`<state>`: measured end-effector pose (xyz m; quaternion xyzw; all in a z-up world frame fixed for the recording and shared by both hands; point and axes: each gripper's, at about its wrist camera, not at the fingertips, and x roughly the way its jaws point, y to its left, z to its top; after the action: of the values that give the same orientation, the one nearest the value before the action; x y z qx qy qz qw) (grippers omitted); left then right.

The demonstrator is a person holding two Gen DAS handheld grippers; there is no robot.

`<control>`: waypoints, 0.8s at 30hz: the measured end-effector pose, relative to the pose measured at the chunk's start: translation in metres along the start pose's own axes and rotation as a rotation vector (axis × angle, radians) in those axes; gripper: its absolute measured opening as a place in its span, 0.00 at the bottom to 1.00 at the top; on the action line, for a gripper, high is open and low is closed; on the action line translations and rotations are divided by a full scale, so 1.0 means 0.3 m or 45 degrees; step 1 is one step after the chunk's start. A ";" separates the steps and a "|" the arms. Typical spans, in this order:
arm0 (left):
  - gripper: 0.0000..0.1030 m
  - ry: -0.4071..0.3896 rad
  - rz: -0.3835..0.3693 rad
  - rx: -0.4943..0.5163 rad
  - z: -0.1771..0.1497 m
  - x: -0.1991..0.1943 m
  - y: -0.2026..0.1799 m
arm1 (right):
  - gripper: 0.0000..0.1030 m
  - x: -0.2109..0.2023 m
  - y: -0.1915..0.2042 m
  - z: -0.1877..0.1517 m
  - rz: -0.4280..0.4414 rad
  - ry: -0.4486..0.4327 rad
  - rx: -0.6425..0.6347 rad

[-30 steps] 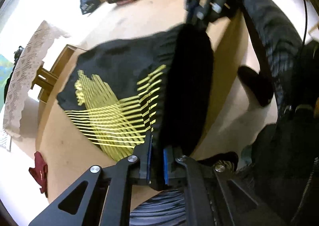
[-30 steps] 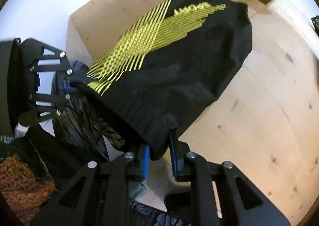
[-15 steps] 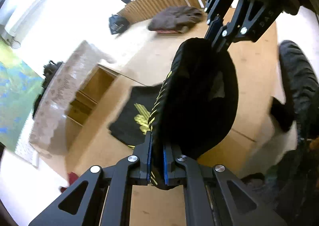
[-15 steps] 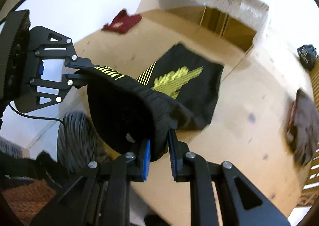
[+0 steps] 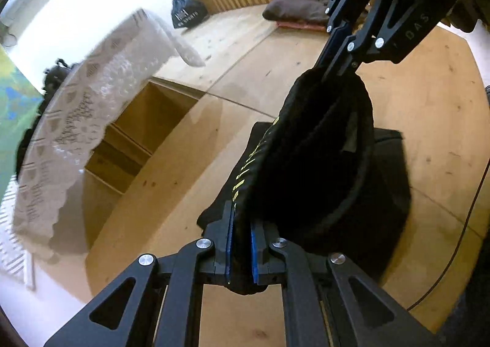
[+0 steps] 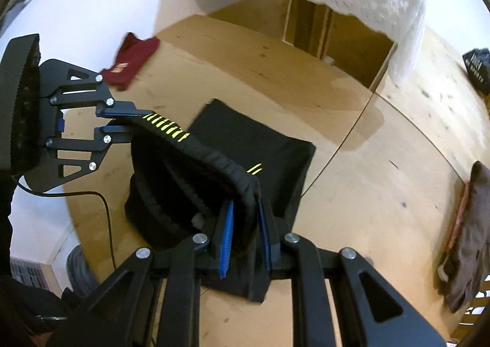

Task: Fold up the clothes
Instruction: 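Lift the edge with both grippers and fold it over the pants, then open both grippers to release the folded pants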

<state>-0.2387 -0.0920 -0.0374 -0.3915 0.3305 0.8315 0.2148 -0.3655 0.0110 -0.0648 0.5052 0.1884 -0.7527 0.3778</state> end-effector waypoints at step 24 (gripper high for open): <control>0.53 0.110 -0.148 -0.007 0.004 0.173 0.135 | 0.39 0.160 -0.115 -0.099 0.007 0.046 -0.071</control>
<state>-0.2955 -0.1138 -0.0625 -0.4460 0.3139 0.8009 0.2473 -0.3831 0.0348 -0.1240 0.5086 0.2147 -0.7367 0.3905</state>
